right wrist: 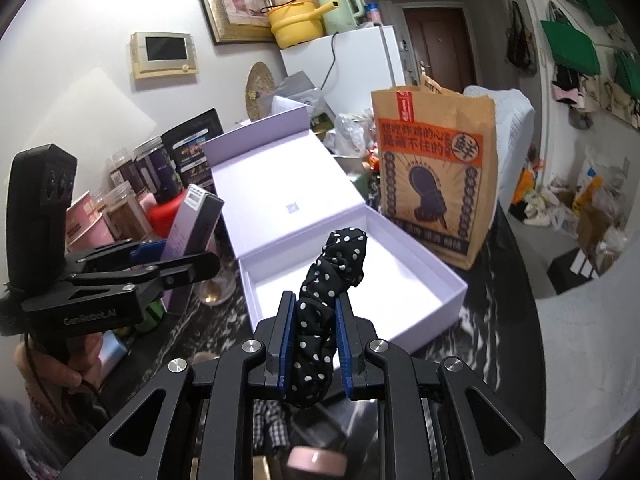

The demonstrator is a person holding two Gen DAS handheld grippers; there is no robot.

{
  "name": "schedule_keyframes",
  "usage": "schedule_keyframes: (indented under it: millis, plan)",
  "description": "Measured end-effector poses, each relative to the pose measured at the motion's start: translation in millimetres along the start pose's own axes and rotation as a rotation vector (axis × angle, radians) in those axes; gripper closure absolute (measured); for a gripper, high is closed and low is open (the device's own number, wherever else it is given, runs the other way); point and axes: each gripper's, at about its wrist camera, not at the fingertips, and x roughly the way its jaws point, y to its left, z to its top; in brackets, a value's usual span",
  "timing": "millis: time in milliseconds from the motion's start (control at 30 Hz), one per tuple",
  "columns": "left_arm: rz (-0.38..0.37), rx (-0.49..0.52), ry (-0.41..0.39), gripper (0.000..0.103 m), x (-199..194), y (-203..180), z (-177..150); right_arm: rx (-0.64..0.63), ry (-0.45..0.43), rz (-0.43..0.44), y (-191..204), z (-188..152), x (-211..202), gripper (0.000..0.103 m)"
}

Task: Organize rigid objects
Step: 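Lift and carry the purple box and scrunchie into the lilac gift box with both tools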

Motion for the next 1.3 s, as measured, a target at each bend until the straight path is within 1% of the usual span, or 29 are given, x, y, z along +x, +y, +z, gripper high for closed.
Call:
schedule_keyframes:
  millis: [167, 333, 467, 633, 933, 1000, 1067, 1133, 1233, 1300]
  plan:
    - [-0.007, -0.001, -0.013, 0.051, 13, 3, 18, -0.022, -0.010, 0.000, -6, 18, 11, 0.084]
    - [-0.047, -0.040, -0.030, 0.051, 23, 11, 40, -0.024, -0.033, 0.009, -13, 39, 19, 0.084]
    - [-0.018, -0.042, -0.045, 0.051, 32, 14, 55, -0.032, -0.050, 0.013, -16, 53, 24, 0.084]
    - [0.008, -0.054, -0.034, 0.051, 48, 20, 61, -0.037, -0.060, 0.029, -20, 67, 35, 0.084]
    - [0.077, -0.042, 0.027, 0.051, 83, 26, 58, 0.015, -0.042, 0.049, -35, 77, 63, 0.084]
    - [0.095, -0.040, 0.048, 0.051, 93, 28, 56, 0.030, -0.027, 0.063, -39, 77, 70, 0.084]
    - [0.097, -0.043, 0.074, 0.051, 103, 30, 53, 0.059, -0.017, 0.073, -45, 75, 78, 0.084]
    - [0.105, -0.041, 0.091, 0.051, 111, 31, 49, 0.079, -0.001, 0.068, -50, 73, 85, 0.084]
    - [0.138, -0.021, 0.125, 0.051, 125, 31, 43, 0.081, 0.034, 0.059, -54, 69, 97, 0.084]
    - [0.130, -0.017, 0.152, 0.051, 135, 31, 39, 0.088, 0.063, 0.062, -57, 66, 104, 0.084]
